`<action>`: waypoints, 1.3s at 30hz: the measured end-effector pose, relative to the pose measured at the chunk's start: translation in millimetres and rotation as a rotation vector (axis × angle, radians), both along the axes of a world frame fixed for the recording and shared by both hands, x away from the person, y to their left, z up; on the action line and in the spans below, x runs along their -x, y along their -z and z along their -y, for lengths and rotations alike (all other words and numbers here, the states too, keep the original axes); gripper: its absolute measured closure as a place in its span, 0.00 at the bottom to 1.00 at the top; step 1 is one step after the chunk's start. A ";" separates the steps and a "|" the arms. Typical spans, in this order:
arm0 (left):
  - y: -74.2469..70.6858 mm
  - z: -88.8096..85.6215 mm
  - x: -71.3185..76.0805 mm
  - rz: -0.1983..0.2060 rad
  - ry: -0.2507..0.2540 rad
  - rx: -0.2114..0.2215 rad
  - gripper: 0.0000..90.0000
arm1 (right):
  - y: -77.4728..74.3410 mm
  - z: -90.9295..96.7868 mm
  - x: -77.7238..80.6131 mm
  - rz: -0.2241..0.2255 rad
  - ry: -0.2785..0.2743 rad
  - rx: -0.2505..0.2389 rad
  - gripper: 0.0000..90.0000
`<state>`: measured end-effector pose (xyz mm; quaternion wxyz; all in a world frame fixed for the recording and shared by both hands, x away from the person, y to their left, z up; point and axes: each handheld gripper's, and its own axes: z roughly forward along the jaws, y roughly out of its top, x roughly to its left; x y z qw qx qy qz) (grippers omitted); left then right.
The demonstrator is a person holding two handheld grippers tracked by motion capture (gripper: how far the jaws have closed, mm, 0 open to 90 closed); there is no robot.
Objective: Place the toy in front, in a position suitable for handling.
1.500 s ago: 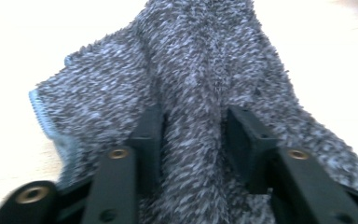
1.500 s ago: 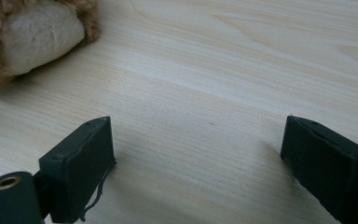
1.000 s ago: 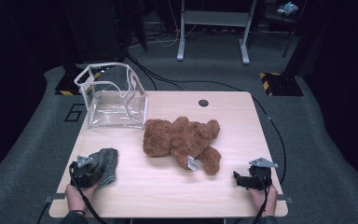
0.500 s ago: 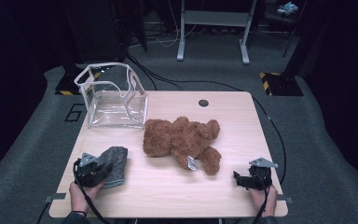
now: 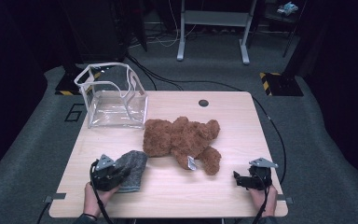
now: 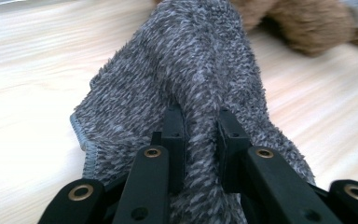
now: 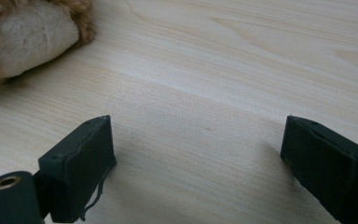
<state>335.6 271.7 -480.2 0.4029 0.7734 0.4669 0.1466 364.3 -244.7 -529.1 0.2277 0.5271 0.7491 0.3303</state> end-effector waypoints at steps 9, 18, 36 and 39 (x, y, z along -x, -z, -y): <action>10.7 35.4 5.9 -0.010 0.115 -0.010 0.85 | 0.1 0.0 0.0 0.001 -0.001 0.001 0.10; 17.4 79.8 7.9 -0.022 0.249 -0.004 0.85 | 0.1 -0.1 0.0 0.001 -0.001 0.001 0.10; 27.3 161.2 -4.7 -0.054 0.478 -0.057 0.68 | 0.1 -0.2 0.2 0.001 0.002 0.002 0.10; 23.3 152.8 -2.9 -0.048 0.438 -0.063 0.47 | 0.1 -0.2 0.2 0.001 0.002 0.002 0.10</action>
